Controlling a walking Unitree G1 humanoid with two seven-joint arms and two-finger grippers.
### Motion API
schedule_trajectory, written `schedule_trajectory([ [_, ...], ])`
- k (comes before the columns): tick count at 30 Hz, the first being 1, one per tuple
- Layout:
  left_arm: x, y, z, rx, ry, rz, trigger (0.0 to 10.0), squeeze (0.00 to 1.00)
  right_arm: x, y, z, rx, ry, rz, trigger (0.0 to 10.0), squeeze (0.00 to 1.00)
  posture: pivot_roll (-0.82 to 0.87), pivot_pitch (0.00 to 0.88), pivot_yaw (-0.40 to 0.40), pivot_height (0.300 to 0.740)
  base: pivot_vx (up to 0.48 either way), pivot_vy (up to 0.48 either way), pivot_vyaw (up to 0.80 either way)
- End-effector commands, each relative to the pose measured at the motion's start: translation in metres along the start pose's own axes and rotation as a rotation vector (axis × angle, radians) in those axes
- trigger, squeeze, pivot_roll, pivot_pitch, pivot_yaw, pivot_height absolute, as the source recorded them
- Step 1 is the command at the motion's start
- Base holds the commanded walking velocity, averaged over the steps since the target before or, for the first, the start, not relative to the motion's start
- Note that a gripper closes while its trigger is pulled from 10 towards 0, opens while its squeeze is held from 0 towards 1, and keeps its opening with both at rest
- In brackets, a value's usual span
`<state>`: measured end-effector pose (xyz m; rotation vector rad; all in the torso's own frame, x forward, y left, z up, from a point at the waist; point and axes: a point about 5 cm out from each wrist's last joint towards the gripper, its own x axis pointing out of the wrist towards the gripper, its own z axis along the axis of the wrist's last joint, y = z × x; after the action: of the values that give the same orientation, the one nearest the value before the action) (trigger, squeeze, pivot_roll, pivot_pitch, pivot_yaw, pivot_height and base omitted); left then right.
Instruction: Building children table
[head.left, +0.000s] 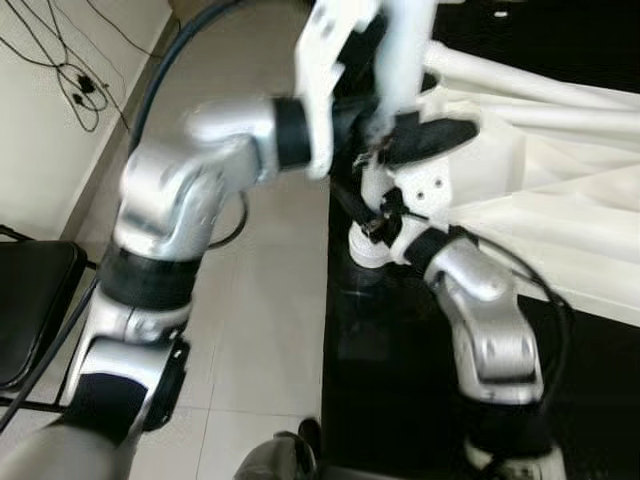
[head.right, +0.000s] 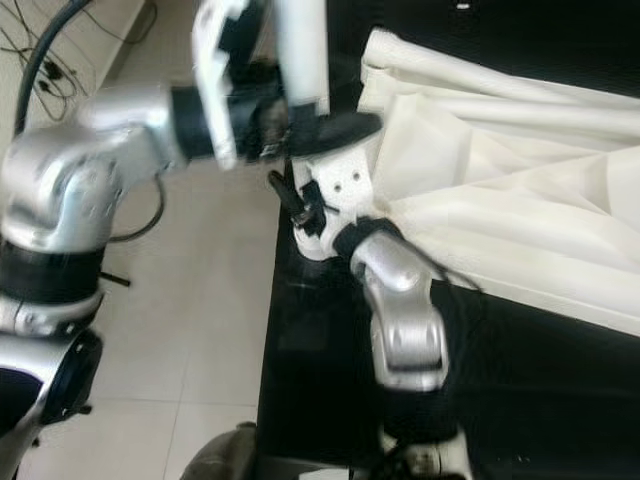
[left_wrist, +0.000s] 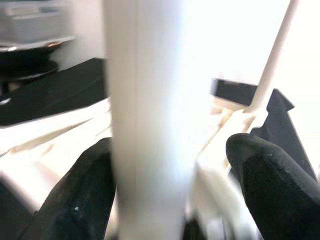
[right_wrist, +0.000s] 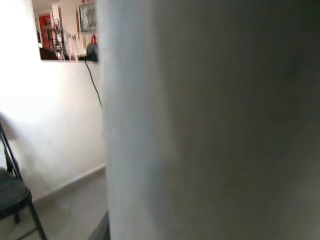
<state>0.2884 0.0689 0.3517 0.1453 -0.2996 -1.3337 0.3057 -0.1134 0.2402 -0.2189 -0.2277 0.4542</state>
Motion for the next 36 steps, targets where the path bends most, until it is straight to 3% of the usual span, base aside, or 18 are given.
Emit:
schedule_trajectory([
  [1, 0.005, -0.017, -0.002, -0.007, 0.011, -0.145, 10.0, 0.0, -0.021, -0.032, -0.054, 0.003, 0.318, -0.231, 0.0, 0.0, -0.03, 0.286, 0.082, 0.74, 0.0, 0.0, 0.0],
  [11, 0.001, -0.015, -0.007, 0.01, 0.009, -0.093, 10.0, 0.0, -0.017, -0.013, -0.045, 0.068, 0.302, -0.232, 0.0, 0.0, -0.04, 0.264, 0.078, 0.74, 0.0, 0.0, 0.0],
  [20, -0.003, -0.031, 0.002, 0.048, -0.01, -0.089, 10.0, 0.0, -0.015, 0.001, -0.044, 0.113, 0.289, -0.23, 0.0, 0.0, -0.04, 0.254, 0.082, 0.74, 0.0, 0.0, 0.0],
  [22, -0.016, -0.037, 0.02, 0.071, -0.049, -0.067, 10.0, 0.0, -0.013, -0.001, -0.046, 0.12, 0.286, -0.242, 0.0, 0.0, -0.04, 0.252, 0.088, 0.74, 0.0, 0.0, 0.0],
  [23, -0.016, -0.037, 0.02, 0.071, -0.049, -0.067, 10.0, 0.0, -0.013, -0.001, -0.046, 0.12, 0.286, -0.242, 0.0, 0.0, -0.04, 0.252, 0.088, 0.74, 0.0, 0.0, 0.0],
  [24, -0.027, -0.04, 0.031, 0.085, -0.063, -0.036, 10.0, 0.0, -0.013, -0.004, -0.048, 0.11, 0.29, -0.256, 0.0, 0.0, -0.04, 0.249, 0.089, 0.74, 0.0, 0.0, 0.0],
  [25, -0.027, -0.04, 0.031, 0.085, -0.063, -0.036, 10.0, 0.0, -0.013, -0.004, -0.048, 0.11, 0.29, -0.256, 0.0, 0.0, -0.04, 0.249, 0.089, 0.74, 0.0, 0.0, 0.0],
  [26, -0.036, -0.037, 0.035, 0.093, -0.063, -0.002, 10.0, 0.0, -0.014, -0.007, -0.049, 0.101, 0.296, -0.27, 0.0, 0.0, -0.03, 0.247, 0.089, 0.74, 0.0, 0.0, 0.0],
  [28, -0.059, -0.024, 0.03, 0.09, -0.026, 0.111, 10.0, 0.0, -0.019, -0.018, -0.055, 0.065, 0.317, -0.337, 0.0, 0.0, -0.02, 0.24, 0.086, 0.74, 0.0, 0.0, 0.0],
  [30, -0.059, -0.024, 0.03, 0.09, -0.026, 0.111, 10.0, 0.0, -0.019, -0.018, -0.055, 0.065, 0.317, -0.337, 0.0, 0.0, -0.02, 0.24, 0.086, 0.74, 0.0, 0.0, 0.0],
  [31, -0.067, -0.02, 0.027, 0.087, -0.011, 0.149, 10.0, 0.0, -0.021, -0.022, -0.057, 0.054, 0.324, -0.36, 0.0, 0.0, -0.02, 0.24, 0.086, 0.74, 0.0, 0.0, 0.0],
  [32, -0.076, -0.02, 0.023, 0.081, 0.004, 0.199, 10.0, 0.0, -0.025, -0.028, -0.06, 0.044, 0.332, -0.394, 0.0, 0.0, -0.01, 0.237, 0.083, 0.74, 0.0, 0.0, 0.0],
  [33, -0.076, -0.02, 0.023, 0.081, 0.004, 0.199, 10.0, 0.0, -0.025, -0.028, -0.06, 0.044, 0.332, -0.394, 0.0, 0.0, -0.01, 0.237, 0.083, 0.74, 0.0, 0.0, 0.0],
  [35, -0.098, -0.027, 0.008, 0.052, 0.039, 0.308, 10.0, 0.0, -0.035, -0.043, -0.065, 0.014, 0.352, -0.461, 0.0, 0.0, 0.0, 0.231, 0.076, 0.74, 0.0, 0.0, 0.0],
  [36, -0.098, -0.027, 0.008, 0.052, 0.039, 0.308, 10.0, 0.0, -0.035, -0.043, -0.065, 0.014, 0.352, -0.461, 0.0, 0.0, 0.0, 0.231, 0.076, 0.74, 0.0, 0.0, 0.0],
])
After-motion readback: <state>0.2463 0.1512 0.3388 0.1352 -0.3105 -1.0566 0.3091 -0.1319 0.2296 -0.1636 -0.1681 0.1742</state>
